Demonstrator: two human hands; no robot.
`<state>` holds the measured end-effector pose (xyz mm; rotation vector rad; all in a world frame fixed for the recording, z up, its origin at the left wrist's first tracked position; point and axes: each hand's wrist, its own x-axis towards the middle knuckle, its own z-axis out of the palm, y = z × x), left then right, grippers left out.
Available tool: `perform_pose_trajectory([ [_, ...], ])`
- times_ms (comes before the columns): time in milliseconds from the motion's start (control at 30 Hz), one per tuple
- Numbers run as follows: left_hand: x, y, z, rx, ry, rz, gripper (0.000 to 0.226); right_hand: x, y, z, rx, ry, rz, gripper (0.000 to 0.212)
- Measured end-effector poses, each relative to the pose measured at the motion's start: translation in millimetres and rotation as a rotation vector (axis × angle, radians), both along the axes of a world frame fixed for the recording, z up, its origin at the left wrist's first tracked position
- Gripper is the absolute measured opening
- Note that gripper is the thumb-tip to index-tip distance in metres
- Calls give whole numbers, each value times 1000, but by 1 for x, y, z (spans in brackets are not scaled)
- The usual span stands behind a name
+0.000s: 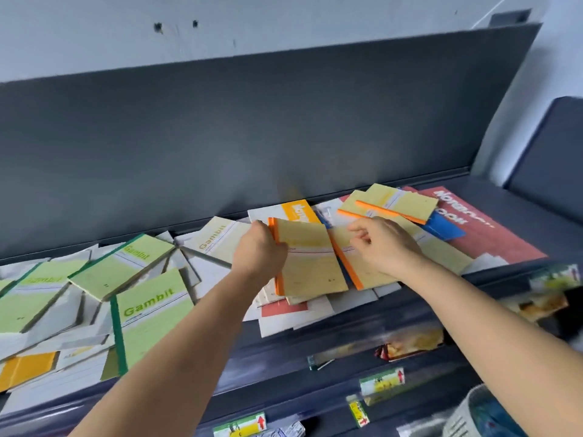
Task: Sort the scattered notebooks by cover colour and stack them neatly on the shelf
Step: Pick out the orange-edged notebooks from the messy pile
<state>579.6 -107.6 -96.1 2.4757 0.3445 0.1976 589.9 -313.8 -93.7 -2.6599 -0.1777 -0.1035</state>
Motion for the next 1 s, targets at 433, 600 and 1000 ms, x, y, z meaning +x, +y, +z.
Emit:
perform_pose_trajectory([
  [433, 7, -82, 6, 514, -14, -272, 25, 8, -89, -9, -332, 205, -116, 56],
  [600, 8, -105, 0, 541, 51, -260, 31, 15, -100, -6, -283, 180, -117, 74],
  [1000, 6, -111, 6, 447, 41, -147, 27, 24, -122, 3, 272, 146, -74, 32],
])
